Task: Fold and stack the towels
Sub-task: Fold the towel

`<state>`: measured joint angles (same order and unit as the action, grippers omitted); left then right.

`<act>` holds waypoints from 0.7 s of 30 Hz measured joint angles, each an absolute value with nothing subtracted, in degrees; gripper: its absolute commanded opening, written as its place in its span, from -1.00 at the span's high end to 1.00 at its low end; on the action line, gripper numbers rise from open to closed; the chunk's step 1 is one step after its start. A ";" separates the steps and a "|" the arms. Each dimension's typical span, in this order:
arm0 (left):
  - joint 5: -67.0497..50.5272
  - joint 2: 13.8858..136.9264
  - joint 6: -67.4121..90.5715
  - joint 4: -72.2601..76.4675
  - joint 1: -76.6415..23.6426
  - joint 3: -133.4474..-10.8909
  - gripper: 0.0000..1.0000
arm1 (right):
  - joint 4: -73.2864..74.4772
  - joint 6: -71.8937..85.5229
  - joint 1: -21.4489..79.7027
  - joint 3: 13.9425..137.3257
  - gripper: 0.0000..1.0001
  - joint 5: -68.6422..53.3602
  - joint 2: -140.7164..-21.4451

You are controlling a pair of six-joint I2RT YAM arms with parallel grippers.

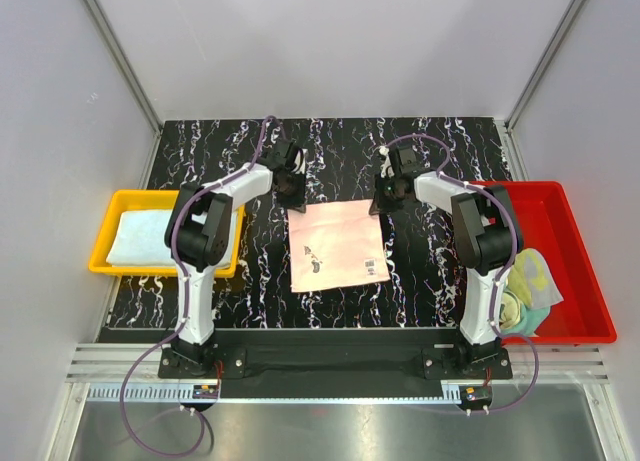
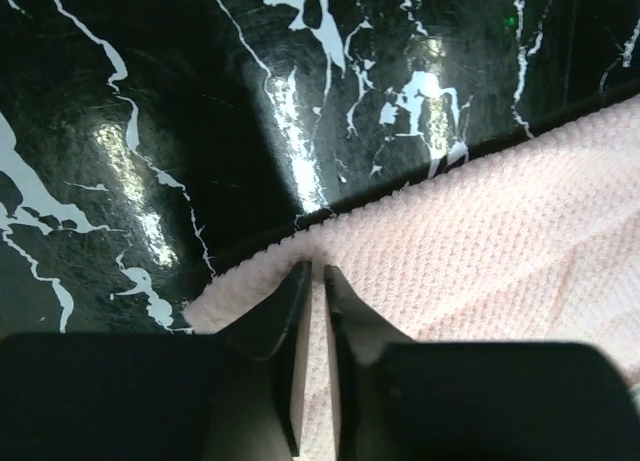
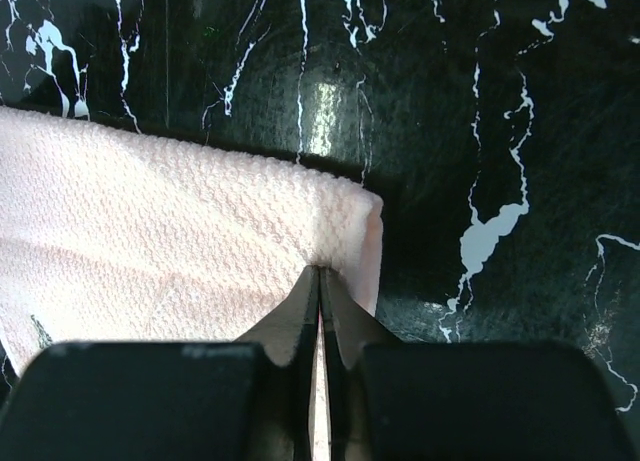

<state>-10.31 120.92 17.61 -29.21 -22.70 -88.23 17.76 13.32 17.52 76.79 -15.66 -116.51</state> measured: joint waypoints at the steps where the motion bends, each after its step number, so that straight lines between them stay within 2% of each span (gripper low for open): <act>1: -10.76 120.92 16.99 -30.00 -22.70 -88.82 0.57 | 17.96 13.30 17.50 76.79 0.83 -15.64 -116.46; 4: -10.90 120.95 14.44 -33.39 -22.55 -92.16 0.53 | 20.01 13.06 17.34 77.62 0.73 -15.62 -116.44; 6: -10.87 120.95 12.27 -34.70 -22.33 -94.52 0.42 | 22.06 12.36 17.21 78.37 0.60 -15.66 -116.44; 10: -10.90 120.92 6.94 -36.10 -21.58 -96.55 0.31 | 25.36 8.95 16.95 79.48 0.41 -16.95 -116.25; 21: -14.85 125.86 -2.02 -39.62 -18.98 -99.68 0.17 | 34.15 -7.38 13.85 91.68 0.10 -26.06 -118.21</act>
<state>-14.85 125.86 -2.02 -39.62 -18.98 -99.68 34.15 -7.38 13.85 91.68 -26.06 -118.21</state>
